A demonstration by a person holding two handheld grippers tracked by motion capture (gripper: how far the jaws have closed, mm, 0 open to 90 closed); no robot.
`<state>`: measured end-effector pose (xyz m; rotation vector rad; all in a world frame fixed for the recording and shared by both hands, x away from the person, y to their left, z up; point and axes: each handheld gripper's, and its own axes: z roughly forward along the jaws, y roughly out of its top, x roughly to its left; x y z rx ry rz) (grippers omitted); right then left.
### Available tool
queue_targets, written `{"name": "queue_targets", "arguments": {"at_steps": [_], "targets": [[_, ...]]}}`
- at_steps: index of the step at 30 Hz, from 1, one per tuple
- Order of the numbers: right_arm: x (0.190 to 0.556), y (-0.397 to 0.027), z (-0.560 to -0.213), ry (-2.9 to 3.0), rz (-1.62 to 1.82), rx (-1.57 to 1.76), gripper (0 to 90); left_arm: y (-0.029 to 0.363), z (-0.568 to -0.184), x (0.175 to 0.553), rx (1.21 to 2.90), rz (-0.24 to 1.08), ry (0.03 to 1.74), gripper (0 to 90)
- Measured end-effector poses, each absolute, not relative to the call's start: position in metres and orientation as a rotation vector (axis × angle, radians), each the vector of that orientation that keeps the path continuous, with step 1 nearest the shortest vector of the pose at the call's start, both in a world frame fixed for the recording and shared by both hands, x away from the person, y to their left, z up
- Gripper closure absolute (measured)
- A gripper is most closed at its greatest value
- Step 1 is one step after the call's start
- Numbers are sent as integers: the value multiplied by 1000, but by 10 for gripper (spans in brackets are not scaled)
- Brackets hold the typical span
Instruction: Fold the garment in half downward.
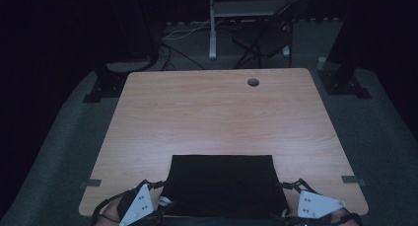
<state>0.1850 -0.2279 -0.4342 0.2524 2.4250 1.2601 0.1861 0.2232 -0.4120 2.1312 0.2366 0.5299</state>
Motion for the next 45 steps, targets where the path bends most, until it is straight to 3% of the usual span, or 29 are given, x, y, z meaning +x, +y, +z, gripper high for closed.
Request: {"name": "queue_targets", "arguments": {"at_steps": [4,8,14,19,23,25,27,34,38,45], "targets": [[197,-223,-437,2453,1256,268,208,221,-397,182,2008,420,157,391],[201,-219,-443,2512,1199,258,210,211,-401,184,2142,484,138,391],[208,-226,-446,2561,1234,345,209,204,-427,202,2355,398,231,390],[219,-229,-447,2669,1234,505,199,212,-437,216,2312,281,345,386],[222,-229,-447,2685,1244,519,190,216,-440,224,2286,219,407,310],[222,-229,-447,2690,1241,523,144,217,-441,225,2280,218,392,292],[223,-227,-447,2698,1235,517,133,217,-441,227,2285,204,410,199],[230,-213,-426,2633,1335,435,101,207,-428,234,2211,187,387,198],[234,-199,-430,2693,1172,350,101,193,-436,238,2344,243,371,198],[220,-221,-443,2752,1136,397,101,200,-441,241,2301,223,373,199]]}}
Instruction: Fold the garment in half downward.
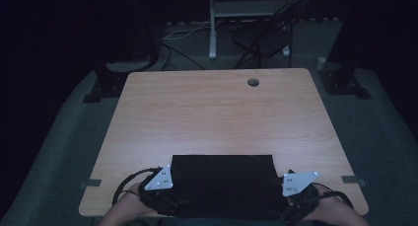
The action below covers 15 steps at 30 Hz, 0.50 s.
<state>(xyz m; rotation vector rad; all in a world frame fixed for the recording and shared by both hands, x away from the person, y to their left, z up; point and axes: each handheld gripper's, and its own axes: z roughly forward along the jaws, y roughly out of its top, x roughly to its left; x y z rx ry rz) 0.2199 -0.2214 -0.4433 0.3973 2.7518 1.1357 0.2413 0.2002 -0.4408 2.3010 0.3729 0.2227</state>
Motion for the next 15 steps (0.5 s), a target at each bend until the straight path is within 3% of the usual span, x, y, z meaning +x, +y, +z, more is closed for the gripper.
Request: {"name": "queue_targets", "arguments": {"at_steps": [8,15], "targets": [[214,-234,-441,2703,1208,362,101,203,-441,243,2277,208,380,198],[243,-219,-423,2681,1268,376,100,195,-430,256,2244,228,355,198]]}}
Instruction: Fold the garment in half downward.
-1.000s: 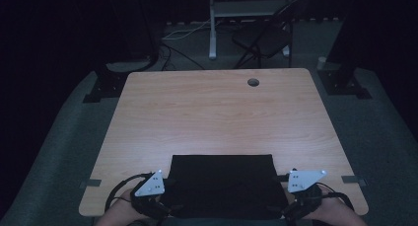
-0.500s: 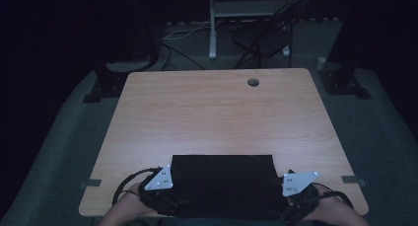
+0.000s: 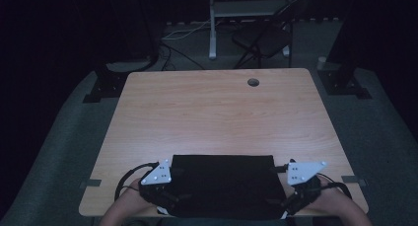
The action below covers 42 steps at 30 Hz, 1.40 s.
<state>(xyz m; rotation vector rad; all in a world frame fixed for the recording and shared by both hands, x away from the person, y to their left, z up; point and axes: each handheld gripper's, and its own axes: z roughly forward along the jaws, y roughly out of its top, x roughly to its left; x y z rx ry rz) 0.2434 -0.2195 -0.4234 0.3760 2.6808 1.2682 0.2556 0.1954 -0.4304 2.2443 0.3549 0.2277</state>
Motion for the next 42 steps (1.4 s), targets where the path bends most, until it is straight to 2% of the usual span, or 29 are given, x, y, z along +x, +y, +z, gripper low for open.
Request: {"name": "queue_targets", "arguments": {"at_steps": [9,14,17,19,22,23,28,34,42], "targets": [[274,-209,-441,2802,1179,464,101,198,-441,285,2269,194,452,198],[279,-214,-438,2797,1197,491,101,199,-439,283,2276,249,427,198],[279,-210,-428,2709,1296,469,101,199,-434,283,2231,234,430,198],[284,-201,-430,2726,1160,461,101,197,-429,277,2244,223,397,198],[287,-199,-435,2745,1130,487,101,197,-430,268,2263,241,372,198],[286,-199,-437,2749,1114,510,100,198,-431,263,2279,268,357,198],[262,-197,-430,2707,1223,429,101,206,-436,250,2272,226,352,198],[237,-195,-428,2738,1153,359,100,204,-432,238,2258,212,325,198],[241,-198,-442,2796,1176,424,100,194,-439,243,2311,202,329,198]]}}
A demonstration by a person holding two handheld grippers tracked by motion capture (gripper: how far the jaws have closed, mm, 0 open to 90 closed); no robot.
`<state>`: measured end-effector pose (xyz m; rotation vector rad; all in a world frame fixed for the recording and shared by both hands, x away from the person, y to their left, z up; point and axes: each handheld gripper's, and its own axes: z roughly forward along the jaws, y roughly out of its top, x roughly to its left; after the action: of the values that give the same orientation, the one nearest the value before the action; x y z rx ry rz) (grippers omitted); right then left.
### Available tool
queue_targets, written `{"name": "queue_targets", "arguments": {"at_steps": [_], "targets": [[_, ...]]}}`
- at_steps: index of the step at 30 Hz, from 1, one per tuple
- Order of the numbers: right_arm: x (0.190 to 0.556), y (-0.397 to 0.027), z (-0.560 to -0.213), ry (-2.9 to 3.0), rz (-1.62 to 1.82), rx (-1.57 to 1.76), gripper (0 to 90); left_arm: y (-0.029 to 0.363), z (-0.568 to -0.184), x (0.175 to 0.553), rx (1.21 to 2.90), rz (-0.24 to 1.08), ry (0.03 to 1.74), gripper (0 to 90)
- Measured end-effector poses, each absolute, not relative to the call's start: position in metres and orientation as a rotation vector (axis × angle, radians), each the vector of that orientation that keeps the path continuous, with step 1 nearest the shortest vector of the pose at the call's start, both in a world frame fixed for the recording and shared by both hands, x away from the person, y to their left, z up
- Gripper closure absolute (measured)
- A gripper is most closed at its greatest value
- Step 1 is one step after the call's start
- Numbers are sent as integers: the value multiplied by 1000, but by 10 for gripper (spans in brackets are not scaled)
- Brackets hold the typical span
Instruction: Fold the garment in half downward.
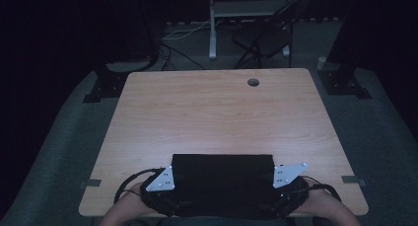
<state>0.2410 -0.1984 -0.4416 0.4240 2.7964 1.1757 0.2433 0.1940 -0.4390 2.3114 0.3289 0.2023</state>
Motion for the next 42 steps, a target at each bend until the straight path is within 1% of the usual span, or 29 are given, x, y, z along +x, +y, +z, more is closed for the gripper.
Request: {"name": "queue_targets", "arguments": {"at_steps": [7,12,21,27,32,37,42], "targets": [[254,-198,-441,2810,1163,425,101,190,-438,255,2331,191,330,198],[270,-199,-441,2794,1152,463,101,189,-439,274,2319,198,354,198],[312,-200,-439,2787,1138,532,101,179,-435,316,2351,201,383,198],[343,-201,-438,2781,1107,498,101,177,-436,342,2337,205,407,198],[366,-204,-438,2784,1133,531,102,177,-436,365,2328,199,429,199],[380,-206,-438,2779,1154,567,102,177,-437,369,2315,196,430,199],[382,-206,-437,2776,1171,585,101,178,-438,368,2308,204,432,199]]}}
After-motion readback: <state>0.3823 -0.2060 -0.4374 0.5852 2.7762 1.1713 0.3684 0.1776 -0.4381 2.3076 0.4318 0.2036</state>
